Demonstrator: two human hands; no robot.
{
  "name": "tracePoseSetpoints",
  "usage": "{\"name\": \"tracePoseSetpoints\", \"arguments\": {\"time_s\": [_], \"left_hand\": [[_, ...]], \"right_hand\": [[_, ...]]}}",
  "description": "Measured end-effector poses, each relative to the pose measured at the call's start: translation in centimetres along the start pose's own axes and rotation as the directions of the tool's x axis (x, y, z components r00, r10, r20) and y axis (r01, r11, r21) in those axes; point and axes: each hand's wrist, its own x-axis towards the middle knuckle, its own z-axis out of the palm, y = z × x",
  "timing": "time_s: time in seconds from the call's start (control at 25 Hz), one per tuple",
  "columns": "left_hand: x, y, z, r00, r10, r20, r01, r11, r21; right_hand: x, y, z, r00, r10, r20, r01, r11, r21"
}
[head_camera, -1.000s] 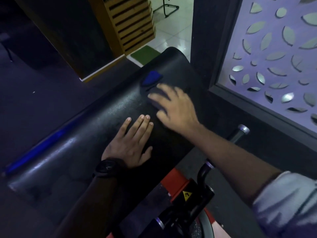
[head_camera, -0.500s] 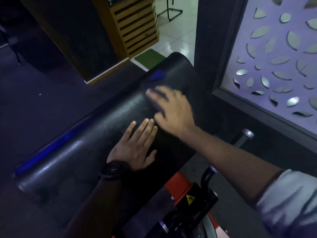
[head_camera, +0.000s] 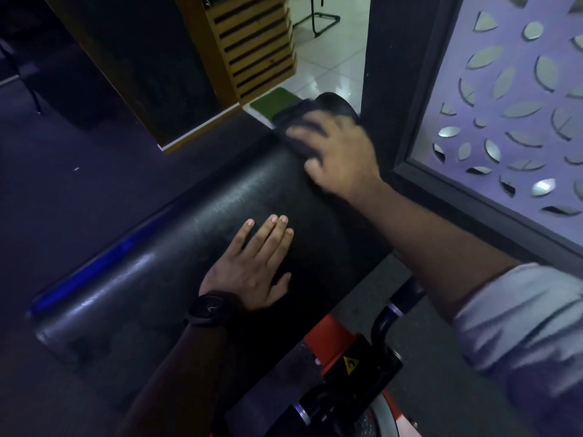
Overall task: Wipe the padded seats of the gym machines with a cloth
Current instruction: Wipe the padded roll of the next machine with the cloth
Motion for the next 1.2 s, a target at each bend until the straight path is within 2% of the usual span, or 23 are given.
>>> {"name": "tracePoseSetpoints", "arguments": {"time_s": [0.04,0.08,0.12,0.2,0.24,0.28,0.36,0.4,0.48,0.52,0.56,0.6,0.68,0.72,0.8,0.84,0.88,0.96,1.0,1.08,1.12,1.16,1.2], "left_hand": [[0.0,0.0,-0.1,1.000,-0.002,0.006,0.002,1.000,-0.001],[0.0,0.0,-0.1,1.000,-0.005,0.014,0.005,1.000,-0.005],[0.0,0.0,-0.1,1.000,-0.005,0.016,0.005,1.000,-0.008],[0.1,-0.1,-0.1,1.000,-0.006,0.015,0.006,1.000,-0.008],[0.1,-0.1,-0.1,1.000,-0.006,0.021,0.007,1.000,-0.007],[0.0,-0.1,-0.1,1.000,-0.005,0.027,0.005,1.000,-0.008],[0.0,0.0,-0.1,1.000,-0.005,0.025,0.005,1.000,-0.005],[0.0,0.0,-0.1,1.000,-0.008,0.023,0.008,1.000,-0.003],[0.0,-0.1,-0.1,1.000,-0.008,0.027,0.008,1.000,-0.005],[0.1,-0.1,-0.1,1.000,-0.006,0.024,0.006,1.000,-0.004],[0.1,-0.1,0.0,1.000,-0.005,0.023,0.005,1.000,0.000],[0.1,-0.1,0.0,1.000,-0.002,0.027,0.002,1.000,0.002],[0.0,0.0,0.0,0.999,-0.006,0.036,0.006,1.000,0.001],[0.0,0.0,-0.1,0.999,-0.009,0.038,0.009,1.000,0.003],[0.2,0.0,0.0,0.999,-0.002,0.035,0.002,1.000,0.004],[0.3,0.0,0.0,0.999,0.001,0.033,-0.001,1.000,0.007],[0.3,0.0,-0.1,0.999,-0.002,0.035,0.001,1.000,0.012],[0.2,0.1,-0.1,0.999,-0.010,0.043,0.010,1.000,0.018],[0.1,0.1,-0.1,0.999,-0.010,0.044,0.009,1.000,0.015],[0.1,0.1,-0.2,0.999,-0.006,0.037,0.006,1.000,0.011],[0.2,0.1,-0.2,1.000,-0.006,0.029,0.006,1.000,0.015],[0.2,0.1,-0.2,1.000,-0.007,0.027,0.007,1.000,0.019],[0.1,0.0,-0.1,1.000,-0.004,0.030,0.004,1.000,0.021]], "right_hand": [[-0.2,-0.4,0.1,0.928,0.371,-0.021,-0.367,0.924,0.111],[-0.8,-1.4,0.5,0.824,0.567,-0.008,-0.559,0.814,0.159],[-1.6,-2.3,0.8,0.831,0.555,-0.038,-0.548,0.828,0.120],[-3.2,-1.4,1.1,0.972,0.236,-0.004,-0.236,0.972,0.012],[-3.0,0.0,1.0,0.981,0.193,0.011,-0.193,0.981,0.003],[-2.5,0.7,0.9,0.950,0.312,0.004,-0.312,0.950,0.034],[-2.5,-1.1,0.9,0.741,0.671,-0.007,-0.663,0.734,0.146],[-3.2,-2.7,1.1,0.713,0.701,-0.030,-0.691,0.709,0.140],[-6.2,-3.0,1.7,0.933,0.359,-0.038,-0.359,0.933,0.020],[-7.0,-1.0,1.8,0.980,0.198,0.001,-0.198,0.980,-0.015],[-6.9,1.1,1.7,0.976,0.216,-0.006,-0.216,0.976,-0.018],[-6.6,2.1,1.5,0.904,0.428,-0.021,-0.427,0.903,0.052],[-6.7,0.4,1.1,0.583,0.812,0.005,-0.799,0.573,0.185],[-7.6,-1.2,1.5,0.633,0.773,-0.038,-0.764,0.632,0.130],[-10.5,-0.6,2.1,0.924,0.381,-0.020,-0.381,0.925,0.009],[-11.0,1.0,2.1,0.947,0.322,-0.008,-0.321,0.947,0.023],[-10.7,1.9,1.9,0.882,0.470,-0.014,-0.466,0.878,0.107],[-10.1,-0.2,1.5,0.551,0.833,0.046,-0.819,0.529,0.221],[-10.3,-2.3,1.5,0.524,0.851,0.037,-0.842,0.511,0.175],[-12.9,-3.5,2.1,0.826,0.563,-0.002,-0.561,0.823,0.084],[-13.7,-1.7,2.3,0.897,0.441,0.017,-0.441,0.895,0.070],[-13.8,0.2,2.3,0.862,0.507,0.001,-0.504,0.856,0.114],[-13.4,0.9,2.2,0.711,0.703,-0.003,-0.688,0.696,0.208]]}}
